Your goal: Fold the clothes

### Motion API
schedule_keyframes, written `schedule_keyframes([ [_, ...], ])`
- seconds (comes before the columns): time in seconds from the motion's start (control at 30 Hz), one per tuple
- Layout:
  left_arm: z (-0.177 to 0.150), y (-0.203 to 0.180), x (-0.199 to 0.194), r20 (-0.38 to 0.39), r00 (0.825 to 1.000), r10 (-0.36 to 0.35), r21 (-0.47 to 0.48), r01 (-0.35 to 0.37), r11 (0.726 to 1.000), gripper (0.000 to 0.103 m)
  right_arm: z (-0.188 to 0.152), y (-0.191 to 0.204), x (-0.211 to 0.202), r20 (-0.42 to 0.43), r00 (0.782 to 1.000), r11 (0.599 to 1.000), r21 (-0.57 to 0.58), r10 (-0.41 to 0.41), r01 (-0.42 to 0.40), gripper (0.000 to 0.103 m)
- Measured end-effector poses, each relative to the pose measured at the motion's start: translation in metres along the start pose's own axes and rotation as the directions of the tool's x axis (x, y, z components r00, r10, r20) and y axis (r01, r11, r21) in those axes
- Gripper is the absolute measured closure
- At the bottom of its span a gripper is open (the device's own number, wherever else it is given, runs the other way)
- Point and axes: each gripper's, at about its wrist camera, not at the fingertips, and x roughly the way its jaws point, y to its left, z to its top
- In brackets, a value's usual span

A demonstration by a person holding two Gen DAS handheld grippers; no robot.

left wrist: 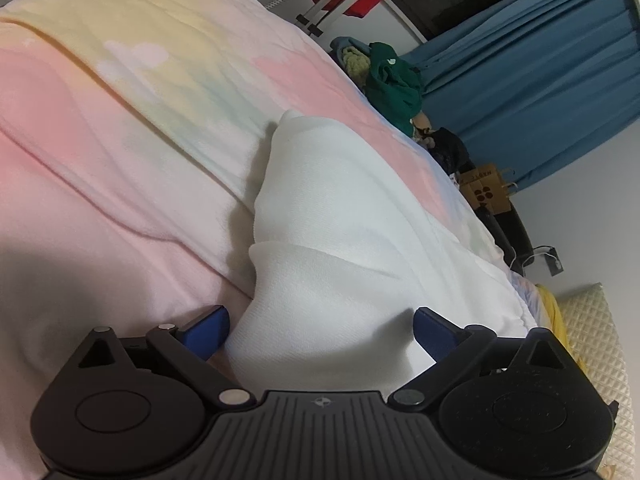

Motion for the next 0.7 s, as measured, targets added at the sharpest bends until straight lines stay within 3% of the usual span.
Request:
schedule_keyframes([
  [0.13,0.005,0.001,0.013,-0.014,1.000,-0.026,-0.010,0.026,1.000,0.008,0.000,0.020,-0.019,0.077,0.997,0.995,-0.095,0.006,0.001,0.059],
  [0.23,0.005,0.006,0.016,-0.011,0.999,-0.031,-0.031,0.031,0.999,0.010,-0.009,0.054,-0.040,0.184,0.982,0.957,-0.289,0.028,0.027,0.062],
  [0.3,0.005,0.009,0.014,-0.005,0.999,-0.040,-0.052,0.039,0.998,0.013,-0.011,0.067,-0.048,0.232,0.971,0.933,-0.358,0.059,0.028,0.062],
  [0.7,0.000,0.014,0.014,0.034,0.999,-0.025,-0.078,0.028,0.997,0.028,-0.025,0.106,-0.066,0.367,0.920,0.801,-0.587,0.134,0.118,0.068],
])
